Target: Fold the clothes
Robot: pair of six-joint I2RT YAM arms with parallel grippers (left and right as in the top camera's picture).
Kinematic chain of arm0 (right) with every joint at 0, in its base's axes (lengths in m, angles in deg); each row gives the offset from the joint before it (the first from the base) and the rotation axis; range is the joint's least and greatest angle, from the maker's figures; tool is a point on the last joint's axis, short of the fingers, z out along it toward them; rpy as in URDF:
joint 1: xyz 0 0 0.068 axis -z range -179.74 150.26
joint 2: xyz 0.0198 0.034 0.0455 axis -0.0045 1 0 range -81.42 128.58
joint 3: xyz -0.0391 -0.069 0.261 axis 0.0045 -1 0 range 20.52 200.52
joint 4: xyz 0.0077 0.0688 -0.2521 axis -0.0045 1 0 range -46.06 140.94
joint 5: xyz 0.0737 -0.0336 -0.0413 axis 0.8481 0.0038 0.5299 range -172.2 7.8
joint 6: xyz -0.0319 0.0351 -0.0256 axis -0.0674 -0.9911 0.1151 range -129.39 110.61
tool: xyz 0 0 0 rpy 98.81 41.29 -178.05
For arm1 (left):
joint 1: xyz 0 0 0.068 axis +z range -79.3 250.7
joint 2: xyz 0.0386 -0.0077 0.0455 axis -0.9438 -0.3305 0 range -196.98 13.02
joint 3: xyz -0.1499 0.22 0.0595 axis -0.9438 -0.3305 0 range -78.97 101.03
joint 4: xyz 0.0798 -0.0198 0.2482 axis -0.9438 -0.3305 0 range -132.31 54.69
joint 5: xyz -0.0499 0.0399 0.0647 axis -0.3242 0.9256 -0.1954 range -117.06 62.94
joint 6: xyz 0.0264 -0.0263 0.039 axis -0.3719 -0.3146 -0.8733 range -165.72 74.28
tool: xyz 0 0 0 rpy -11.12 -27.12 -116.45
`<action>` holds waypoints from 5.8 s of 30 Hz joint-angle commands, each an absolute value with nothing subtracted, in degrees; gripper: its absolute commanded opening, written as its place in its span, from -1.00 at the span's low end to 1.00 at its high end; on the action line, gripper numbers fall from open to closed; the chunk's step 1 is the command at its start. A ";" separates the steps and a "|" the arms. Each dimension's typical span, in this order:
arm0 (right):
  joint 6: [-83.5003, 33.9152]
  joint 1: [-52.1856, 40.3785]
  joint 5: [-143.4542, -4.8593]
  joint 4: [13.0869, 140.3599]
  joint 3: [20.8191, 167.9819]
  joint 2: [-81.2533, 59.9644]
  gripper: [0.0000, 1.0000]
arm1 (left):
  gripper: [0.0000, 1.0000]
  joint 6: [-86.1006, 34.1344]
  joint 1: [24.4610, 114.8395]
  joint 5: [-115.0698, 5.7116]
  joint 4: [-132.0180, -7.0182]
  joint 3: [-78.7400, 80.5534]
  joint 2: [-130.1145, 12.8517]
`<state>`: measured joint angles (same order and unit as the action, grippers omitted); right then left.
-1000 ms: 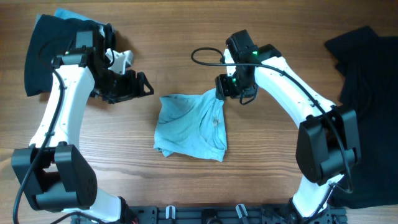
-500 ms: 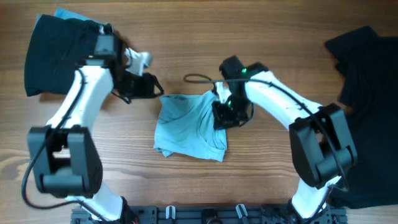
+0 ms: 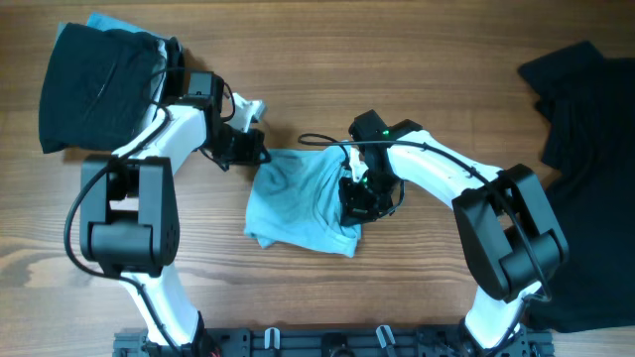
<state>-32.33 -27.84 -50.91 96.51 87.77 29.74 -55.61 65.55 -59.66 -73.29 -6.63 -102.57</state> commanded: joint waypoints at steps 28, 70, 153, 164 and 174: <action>-26.06 -21.83 -53.21 80.43 96.20 24.60 -0.19 | 0.56 -53.18 72.72 -58.94 -84.20 -14.48 -92.11; -40.75 -22.18 -58.63 77.61 96.18 38.48 -0.90 | 0.35 -52.79 74.86 -69.24 -63.17 -22.28 -91.91; -30.17 -22.50 -49.01 84.49 96.20 34.33 -0.83 | 0.48 -27.31 70.23 -56.84 -57.49 -18.46 -84.81; -26.65 -22.50 -50.93 80.49 96.31 29.43 -0.80 | 1.00 -28.51 70.23 -58.68 -84.44 -19.05 -80.00; -37.36 -22.61 -53.21 80.84 96.20 36.32 -0.91 | 1.00 -18.21 70.23 -65.87 -71.15 -32.80 -80.00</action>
<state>-33.27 -22.33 -52.38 80.69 96.20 32.29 -24.01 70.08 -61.30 -75.80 -28.32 -80.83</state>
